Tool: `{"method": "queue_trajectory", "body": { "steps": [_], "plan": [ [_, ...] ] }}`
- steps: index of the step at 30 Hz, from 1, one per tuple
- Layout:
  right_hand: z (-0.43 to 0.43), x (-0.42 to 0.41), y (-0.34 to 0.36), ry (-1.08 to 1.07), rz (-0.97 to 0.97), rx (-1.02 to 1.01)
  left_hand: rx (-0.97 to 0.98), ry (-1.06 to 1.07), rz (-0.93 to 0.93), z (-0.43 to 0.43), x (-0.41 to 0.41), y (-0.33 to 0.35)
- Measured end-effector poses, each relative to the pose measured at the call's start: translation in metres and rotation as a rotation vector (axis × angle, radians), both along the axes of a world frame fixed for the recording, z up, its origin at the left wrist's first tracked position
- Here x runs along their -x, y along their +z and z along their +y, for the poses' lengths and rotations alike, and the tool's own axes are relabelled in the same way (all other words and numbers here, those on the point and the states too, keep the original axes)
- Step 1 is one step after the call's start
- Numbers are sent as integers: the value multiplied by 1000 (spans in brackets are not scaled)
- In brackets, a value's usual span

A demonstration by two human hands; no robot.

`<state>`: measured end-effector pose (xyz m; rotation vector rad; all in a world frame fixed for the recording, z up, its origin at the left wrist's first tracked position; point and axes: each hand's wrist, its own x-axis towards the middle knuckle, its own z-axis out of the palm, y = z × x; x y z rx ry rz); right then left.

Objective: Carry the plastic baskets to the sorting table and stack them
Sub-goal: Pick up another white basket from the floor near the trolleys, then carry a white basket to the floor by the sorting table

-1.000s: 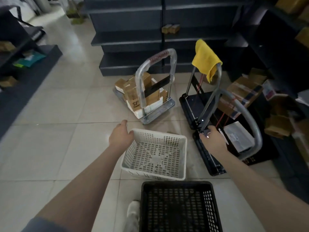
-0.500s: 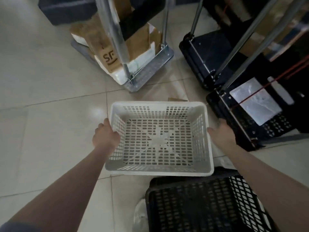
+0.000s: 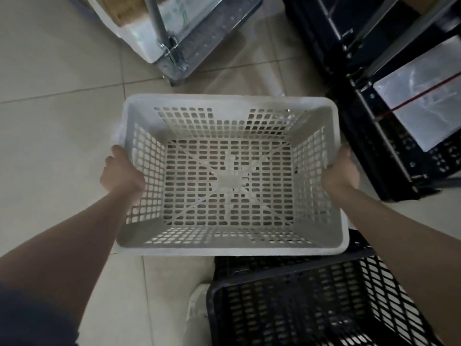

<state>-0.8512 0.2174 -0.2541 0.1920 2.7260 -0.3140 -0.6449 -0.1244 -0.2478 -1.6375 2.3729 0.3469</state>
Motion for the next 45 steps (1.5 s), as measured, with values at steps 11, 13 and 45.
{"method": "queue_trajectory", "body": {
  "steps": [11, 13, 45],
  "plan": [
    [-5, -13, 78, -16, 23, 113, 56, 12, 85, -7, -17, 86],
    [-11, -9, 110, -10, 60, 113, 101, -30, 120, -16, -8, 120],
    [118, -58, 824, 59, 624, 166, 207, -353, 574, 59, -19, 836]
  ]
}}
